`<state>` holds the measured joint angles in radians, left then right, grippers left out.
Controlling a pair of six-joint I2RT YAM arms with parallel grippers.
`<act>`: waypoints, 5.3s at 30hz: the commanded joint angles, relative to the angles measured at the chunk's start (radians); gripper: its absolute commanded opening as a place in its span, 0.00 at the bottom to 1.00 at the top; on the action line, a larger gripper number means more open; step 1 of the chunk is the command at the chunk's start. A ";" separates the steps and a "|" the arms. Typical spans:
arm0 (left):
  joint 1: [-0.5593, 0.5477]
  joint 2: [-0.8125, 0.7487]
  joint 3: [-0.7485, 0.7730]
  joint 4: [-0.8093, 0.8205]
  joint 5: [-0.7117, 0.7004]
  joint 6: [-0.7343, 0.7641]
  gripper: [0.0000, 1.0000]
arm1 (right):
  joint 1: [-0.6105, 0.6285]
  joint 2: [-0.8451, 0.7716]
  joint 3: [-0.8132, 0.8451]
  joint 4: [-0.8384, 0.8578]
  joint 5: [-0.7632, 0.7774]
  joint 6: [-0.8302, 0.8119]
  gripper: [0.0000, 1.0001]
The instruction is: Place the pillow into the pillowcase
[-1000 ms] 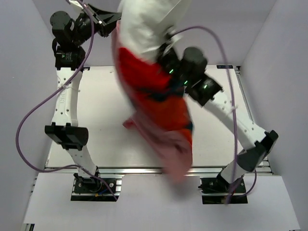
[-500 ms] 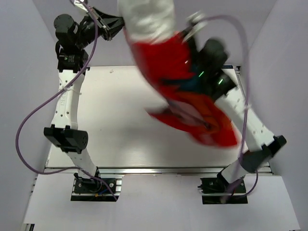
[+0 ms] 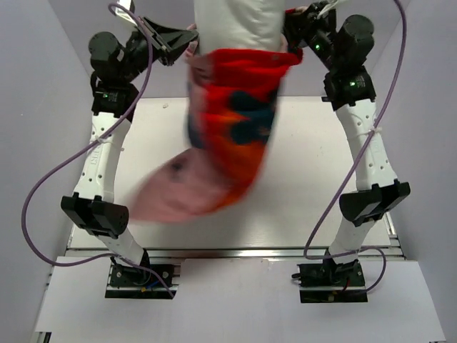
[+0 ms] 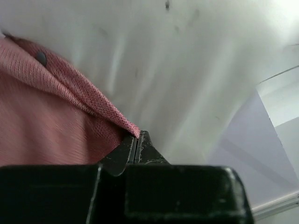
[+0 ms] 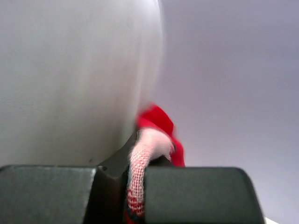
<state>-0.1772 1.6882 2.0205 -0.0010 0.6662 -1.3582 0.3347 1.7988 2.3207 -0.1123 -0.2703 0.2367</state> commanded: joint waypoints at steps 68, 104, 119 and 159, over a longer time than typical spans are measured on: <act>-0.151 -0.080 0.127 0.179 0.030 0.189 0.00 | -0.097 -0.231 -0.235 0.303 0.139 -0.039 0.00; -0.018 -0.041 0.126 0.085 -0.063 0.271 0.00 | 0.325 -0.545 -0.601 0.339 -0.150 -0.066 0.00; -0.021 -0.015 0.207 0.213 -0.028 0.227 0.00 | -0.048 -0.358 -0.250 -0.033 0.098 0.375 0.00; 0.048 -0.047 0.075 0.047 -0.003 0.179 0.00 | 0.329 -0.565 -0.559 0.151 -0.066 0.272 0.00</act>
<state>-0.2337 1.6760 2.0258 -0.0212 0.6979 -1.1755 0.2871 1.4513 1.7893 -0.1108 -0.2020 0.5453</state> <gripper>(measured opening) 0.033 0.011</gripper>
